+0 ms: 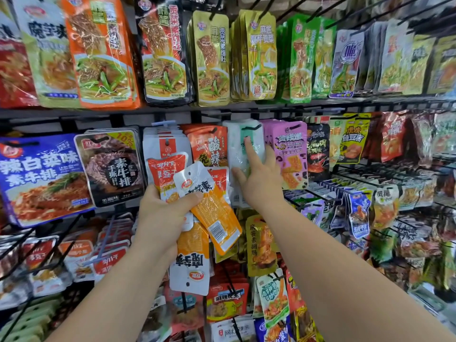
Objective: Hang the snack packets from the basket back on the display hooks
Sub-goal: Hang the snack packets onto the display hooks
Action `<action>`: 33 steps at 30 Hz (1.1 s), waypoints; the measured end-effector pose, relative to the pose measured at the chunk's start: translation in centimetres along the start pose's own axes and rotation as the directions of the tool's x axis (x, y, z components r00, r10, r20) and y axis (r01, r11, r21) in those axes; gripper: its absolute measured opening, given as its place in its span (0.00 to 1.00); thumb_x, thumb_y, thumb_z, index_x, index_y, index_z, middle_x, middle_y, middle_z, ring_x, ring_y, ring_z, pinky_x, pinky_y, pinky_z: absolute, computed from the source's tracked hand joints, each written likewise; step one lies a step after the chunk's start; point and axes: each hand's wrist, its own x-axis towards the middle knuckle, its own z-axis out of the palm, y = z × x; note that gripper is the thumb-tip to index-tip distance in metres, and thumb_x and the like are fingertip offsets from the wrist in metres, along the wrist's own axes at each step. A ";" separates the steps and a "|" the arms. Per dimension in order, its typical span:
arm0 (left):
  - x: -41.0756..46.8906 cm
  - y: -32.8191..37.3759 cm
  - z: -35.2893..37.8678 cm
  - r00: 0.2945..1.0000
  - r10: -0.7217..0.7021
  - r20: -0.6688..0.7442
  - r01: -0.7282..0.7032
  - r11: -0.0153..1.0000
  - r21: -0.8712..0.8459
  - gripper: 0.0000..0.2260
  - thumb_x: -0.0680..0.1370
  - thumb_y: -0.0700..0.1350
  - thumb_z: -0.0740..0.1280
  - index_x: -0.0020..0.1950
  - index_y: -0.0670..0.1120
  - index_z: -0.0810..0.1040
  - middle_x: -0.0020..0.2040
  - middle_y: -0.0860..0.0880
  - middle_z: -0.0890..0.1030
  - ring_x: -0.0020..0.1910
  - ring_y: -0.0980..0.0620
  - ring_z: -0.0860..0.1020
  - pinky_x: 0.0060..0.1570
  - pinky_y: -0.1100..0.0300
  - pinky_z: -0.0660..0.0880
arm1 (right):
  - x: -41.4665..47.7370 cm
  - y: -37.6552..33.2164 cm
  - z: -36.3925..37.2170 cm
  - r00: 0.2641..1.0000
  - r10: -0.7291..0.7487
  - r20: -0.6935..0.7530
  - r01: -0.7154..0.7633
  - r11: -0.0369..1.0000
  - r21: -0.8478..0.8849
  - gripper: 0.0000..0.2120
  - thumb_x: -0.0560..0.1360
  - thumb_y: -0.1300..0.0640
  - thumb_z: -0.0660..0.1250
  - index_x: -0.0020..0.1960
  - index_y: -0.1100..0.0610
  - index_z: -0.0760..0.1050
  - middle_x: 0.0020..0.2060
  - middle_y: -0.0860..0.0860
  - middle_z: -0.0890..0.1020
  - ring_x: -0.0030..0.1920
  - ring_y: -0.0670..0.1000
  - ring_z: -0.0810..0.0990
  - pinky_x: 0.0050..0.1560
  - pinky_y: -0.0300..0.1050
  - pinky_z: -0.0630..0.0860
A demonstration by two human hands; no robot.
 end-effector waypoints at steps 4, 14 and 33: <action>-1.1 0.1 -0.4 1.000 -0.004 0.027 0.003 1.000 0.015 0.20 0.73 0.32 0.77 0.61 0.47 0.78 0.51 0.46 0.88 0.48 0.42 0.87 0.48 0.43 0.83 | -3.1 -0.2 -1.3 0.989 -0.047 -0.139 0.069 0.985 0.159 0.29 0.84 0.46 0.62 0.83 0.46 0.57 0.82 0.61 0.52 0.81 0.62 0.53 0.79 0.60 0.57; -8.7 -1.5 -0.2 0.996 -0.087 0.003 0.087 0.996 -0.019 0.19 0.72 0.31 0.77 0.58 0.46 0.80 0.49 0.44 0.88 0.48 0.39 0.87 0.52 0.37 0.83 | -16.7 -1.3 -5.4 0.951 -0.133 0.281 -0.118 0.682 0.722 0.40 0.73 0.44 0.78 0.77 0.33 0.58 0.71 0.33 0.65 0.71 0.36 0.65 0.57 0.23 0.64; -20.2 3.7 -11.9 0.955 -0.108 -0.276 0.085 0.992 -0.094 0.17 0.73 0.32 0.76 0.58 0.47 0.79 0.45 0.45 0.88 0.38 0.45 0.87 0.33 0.50 0.82 | -26.8 -12.1 -2.1 0.917 -0.129 0.377 -0.294 0.420 0.859 0.29 0.71 0.30 0.68 0.69 0.38 0.71 0.62 0.46 0.82 0.64 0.54 0.81 0.64 0.64 0.78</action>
